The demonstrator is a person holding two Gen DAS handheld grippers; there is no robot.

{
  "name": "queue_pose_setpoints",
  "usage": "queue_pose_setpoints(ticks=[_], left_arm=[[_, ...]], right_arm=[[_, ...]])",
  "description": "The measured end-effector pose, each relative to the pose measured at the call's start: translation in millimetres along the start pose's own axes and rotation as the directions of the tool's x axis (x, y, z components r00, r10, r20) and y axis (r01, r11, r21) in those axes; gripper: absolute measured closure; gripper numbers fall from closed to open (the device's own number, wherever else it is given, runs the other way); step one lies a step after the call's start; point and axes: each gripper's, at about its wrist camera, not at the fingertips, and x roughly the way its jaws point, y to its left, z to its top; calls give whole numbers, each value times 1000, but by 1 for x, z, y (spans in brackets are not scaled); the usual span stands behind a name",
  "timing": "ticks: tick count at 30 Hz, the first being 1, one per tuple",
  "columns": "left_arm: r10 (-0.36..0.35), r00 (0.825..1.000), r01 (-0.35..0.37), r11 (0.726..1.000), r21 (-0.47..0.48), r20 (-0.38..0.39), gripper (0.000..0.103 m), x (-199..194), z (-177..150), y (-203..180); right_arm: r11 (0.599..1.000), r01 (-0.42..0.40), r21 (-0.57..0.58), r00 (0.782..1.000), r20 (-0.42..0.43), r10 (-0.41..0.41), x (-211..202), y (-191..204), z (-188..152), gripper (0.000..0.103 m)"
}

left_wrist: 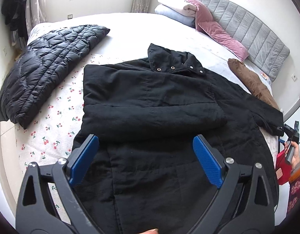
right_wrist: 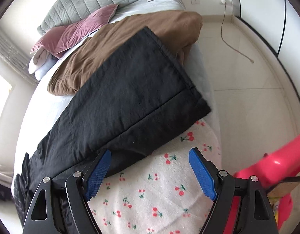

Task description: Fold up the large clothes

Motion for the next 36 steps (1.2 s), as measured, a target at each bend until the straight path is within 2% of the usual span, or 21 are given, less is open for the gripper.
queue_pose_setpoints(ticks=[3, 6, 8, 10, 12, 16, 21, 26, 30, 32, 33, 36], left_arm=[[15, 1000, -15, 1000, 10, -11, 6, 3, -1, -3], [23, 1000, -22, 1000, 17, -11, 6, 3, -3, -2], [27, 1000, -26, 999, 20, -12, 6, 4, -3, -1], [22, 1000, -22, 1000, 17, -11, 6, 6, -1, -1], [0, 1000, 0, 1000, 7, -12, 6, 7, 1, -1], [-72, 997, 71, 997, -27, -42, 6, 12, 7, -3], [-103, 994, 102, 994, -34, -36, 6, 12, 15, -10], [-126, 992, 125, 991, -36, -20, 6, 8, 21, -13], [-137, 991, 136, 990, -39, -14, 6, 7, 27, -13], [-142, 990, 142, 989, -39, -7, 6, 6, 28, -12], [-145, 989, 145, 989, -40, -4, 6, 7, 29, -11], [-151, 988, 151, 987, -47, 0, 6, 8, 31, -8]], right_arm=[[1000, 4, 14, 999, 37, -5, 16, -4, 8, 20], [998, -31, 59, 995, 92, 25, 21, -8, 14, 22], [994, -68, 92, 990, 126, 56, 18, -11, 18, 35], [990, -102, 96, 984, 154, 87, 12, -8, 22, 73], [988, -142, 62, 974, 187, 128, -1, 2, 26, 88], [985, -139, -103, 957, 242, 160, -43, 40, 28, 91], [945, -172, -277, 929, 273, 250, -100, 103, 22, 92], [861, -205, -466, 901, 253, 352, -150, 195, -10, 92], [771, -251, -585, 888, 178, 424, -170, 271, -53, 92], [712, -301, -635, 878, 107, 466, -174, 313, -81, 92], [691, -323, -647, 873, 78, 481, -175, 322, -94, 92], [596, -404, -694, 854, -53, 517, -170, 369, -142, 91]])
